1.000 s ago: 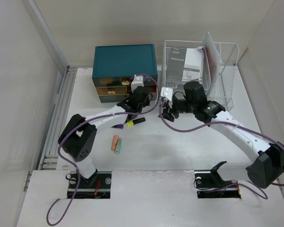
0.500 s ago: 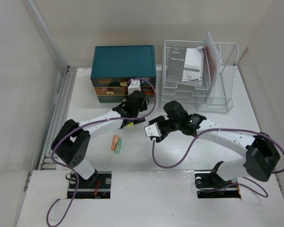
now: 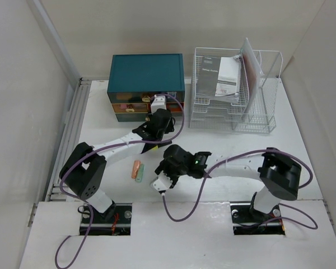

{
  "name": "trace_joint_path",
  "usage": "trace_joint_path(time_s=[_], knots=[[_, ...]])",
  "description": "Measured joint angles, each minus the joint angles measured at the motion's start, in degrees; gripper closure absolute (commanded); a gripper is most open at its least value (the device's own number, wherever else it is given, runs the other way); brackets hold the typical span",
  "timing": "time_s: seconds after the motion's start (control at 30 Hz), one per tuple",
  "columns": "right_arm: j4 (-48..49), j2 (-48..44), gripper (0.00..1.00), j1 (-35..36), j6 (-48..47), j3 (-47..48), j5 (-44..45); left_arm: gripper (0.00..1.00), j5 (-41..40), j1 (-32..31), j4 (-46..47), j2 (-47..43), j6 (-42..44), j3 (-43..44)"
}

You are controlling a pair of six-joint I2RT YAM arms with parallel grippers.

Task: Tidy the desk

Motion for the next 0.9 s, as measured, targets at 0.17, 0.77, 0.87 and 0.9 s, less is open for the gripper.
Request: trace_joint_path(time_s=[0.17,0.77,0.87,0.9], knots=[[1.2,5.27,0.44,2.38,-1.64,4.92,6.36,0.97,0.37,0.0,0.15,0.0,0.35,-0.11],[3.41,15.26,0.44,9.46,-7.43,12.57,10.6,0.98,0.87,0.0,0.17,-0.02,0.42,-0.15],[1.11,16.48,0.47,9.38,-7.85,15.32,9.18,0.98,0.9,0.0,0.15,-0.02,0.42,-0.15],[0.28,17.2,0.48,9.38,-7.96,16.57,8.63,0.98,0.92,0.02,0.17,-0.02,0.42,-0.15]])
